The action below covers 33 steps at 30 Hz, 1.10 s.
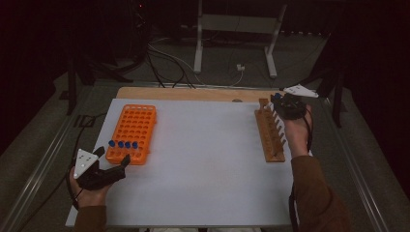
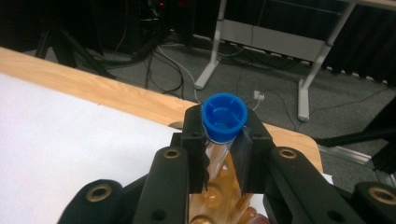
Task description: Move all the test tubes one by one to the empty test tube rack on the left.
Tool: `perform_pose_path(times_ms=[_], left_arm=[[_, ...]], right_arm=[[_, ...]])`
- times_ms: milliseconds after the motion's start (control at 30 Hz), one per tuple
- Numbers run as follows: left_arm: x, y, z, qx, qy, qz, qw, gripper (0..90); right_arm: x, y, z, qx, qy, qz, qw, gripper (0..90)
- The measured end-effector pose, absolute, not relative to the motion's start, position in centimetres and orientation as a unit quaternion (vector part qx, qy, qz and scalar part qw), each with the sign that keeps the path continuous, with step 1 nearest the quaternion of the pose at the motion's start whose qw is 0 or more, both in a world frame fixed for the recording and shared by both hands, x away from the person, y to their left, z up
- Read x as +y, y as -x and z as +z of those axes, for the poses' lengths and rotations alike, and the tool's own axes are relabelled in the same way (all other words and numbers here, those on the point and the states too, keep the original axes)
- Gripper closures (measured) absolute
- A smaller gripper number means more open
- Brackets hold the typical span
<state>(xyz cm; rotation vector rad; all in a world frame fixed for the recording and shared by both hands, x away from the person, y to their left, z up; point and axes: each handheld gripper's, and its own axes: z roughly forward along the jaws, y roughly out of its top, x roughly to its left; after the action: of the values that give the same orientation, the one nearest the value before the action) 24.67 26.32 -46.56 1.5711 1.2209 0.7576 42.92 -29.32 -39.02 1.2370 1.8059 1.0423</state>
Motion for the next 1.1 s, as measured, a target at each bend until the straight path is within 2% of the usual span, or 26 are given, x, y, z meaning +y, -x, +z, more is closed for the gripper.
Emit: perform_pose_path(times_ms=[467, 633, 867, 1100], left_arm=[[24.5, -24.7, -45.9, 0.477, -0.655, 0.314, 0.494, 5.9], [23.5, -24.7, -45.6, 0.466, -0.661, 0.314, 0.496, 2.2], [21.1, -24.4, -45.1, 0.436, -0.679, 0.310, 0.503, 0.6], [17.9, -24.7, -45.3, 0.412, -0.708, 0.283, 0.499, 0.7]], right_arm=[[-25.6, -38.3, -40.1, 0.736, -0.419, 0.437, 0.303, 76.8], [-23.5, -37.3, -40.6, 0.749, -0.402, 0.448, 0.277, 76.7], [-19.9, -36.1, -41.1, 0.770, -0.371, 0.462, 0.239, 76.7], [-15.7, -34.7, -41.2, 0.797, -0.328, 0.464, 0.203, 76.7]])
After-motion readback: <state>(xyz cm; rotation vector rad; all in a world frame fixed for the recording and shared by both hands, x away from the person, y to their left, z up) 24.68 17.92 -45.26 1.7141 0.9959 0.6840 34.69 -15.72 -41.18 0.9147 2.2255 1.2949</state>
